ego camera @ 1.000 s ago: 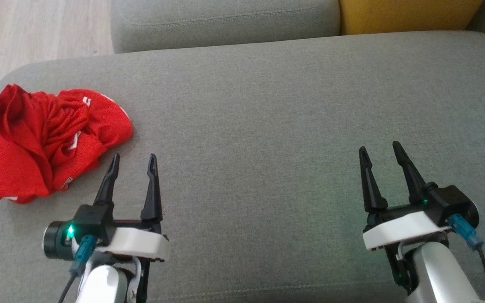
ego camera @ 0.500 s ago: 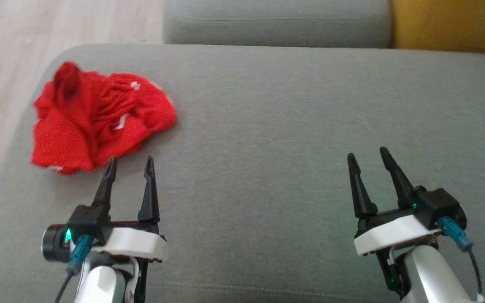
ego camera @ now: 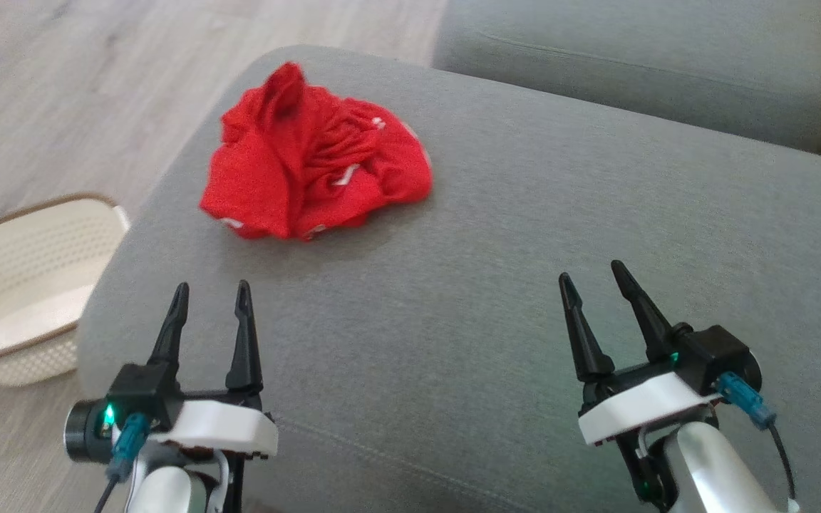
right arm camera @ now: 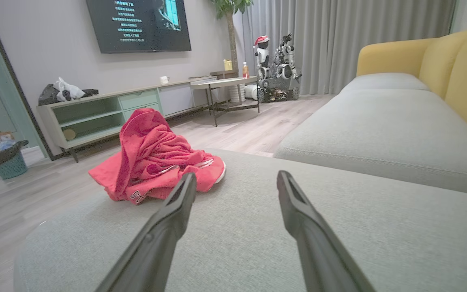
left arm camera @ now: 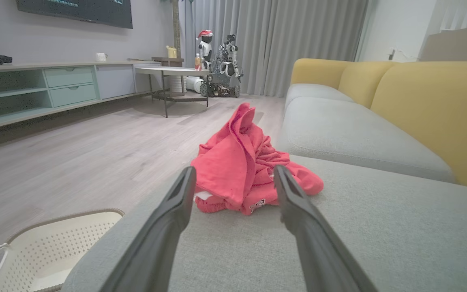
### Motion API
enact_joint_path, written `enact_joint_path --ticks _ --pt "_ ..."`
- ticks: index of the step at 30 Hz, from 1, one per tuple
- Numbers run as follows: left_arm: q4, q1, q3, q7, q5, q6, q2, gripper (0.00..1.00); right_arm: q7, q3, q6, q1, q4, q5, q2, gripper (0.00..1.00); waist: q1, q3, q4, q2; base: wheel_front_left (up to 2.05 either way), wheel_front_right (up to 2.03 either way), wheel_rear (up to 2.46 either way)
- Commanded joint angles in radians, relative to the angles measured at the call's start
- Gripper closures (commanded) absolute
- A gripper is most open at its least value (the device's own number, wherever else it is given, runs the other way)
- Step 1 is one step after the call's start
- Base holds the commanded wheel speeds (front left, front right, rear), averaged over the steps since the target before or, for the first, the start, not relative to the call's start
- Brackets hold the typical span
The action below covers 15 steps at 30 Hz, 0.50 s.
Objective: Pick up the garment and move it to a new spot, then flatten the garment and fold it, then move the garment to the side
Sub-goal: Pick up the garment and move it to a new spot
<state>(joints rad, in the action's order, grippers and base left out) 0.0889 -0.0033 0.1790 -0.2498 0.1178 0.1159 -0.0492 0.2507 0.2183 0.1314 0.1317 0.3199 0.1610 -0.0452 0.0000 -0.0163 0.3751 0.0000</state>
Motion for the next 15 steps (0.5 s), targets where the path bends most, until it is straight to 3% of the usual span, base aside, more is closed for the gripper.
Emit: enact_joint_path --ticks 1,7,15 --pt "-0.040 -0.030 -0.034 -0.012 -0.006 0.002 -0.001 0.00 0.011 0.023 -0.001 0.030 -0.029 0.011 -0.005 0.00 0.0000 0.001 0.043 0.0000 0.00 0.00 0.00" --pt "-0.043 -0.025 -0.035 -0.012 -0.004 0.004 -0.001 0.00 0.011 0.038 -0.001 0.024 -0.022 0.021 -0.005 0.00 0.0000 0.001 0.087 0.0000 0.00 0.00 0.00" --pt "-0.044 -0.020 -0.038 -0.012 -0.007 0.008 -0.001 0.00 0.011 0.045 -0.001 0.021 -0.018 0.032 -0.005 0.00 0.0000 0.007 0.094 0.0000 0.00 0.00 0.00"
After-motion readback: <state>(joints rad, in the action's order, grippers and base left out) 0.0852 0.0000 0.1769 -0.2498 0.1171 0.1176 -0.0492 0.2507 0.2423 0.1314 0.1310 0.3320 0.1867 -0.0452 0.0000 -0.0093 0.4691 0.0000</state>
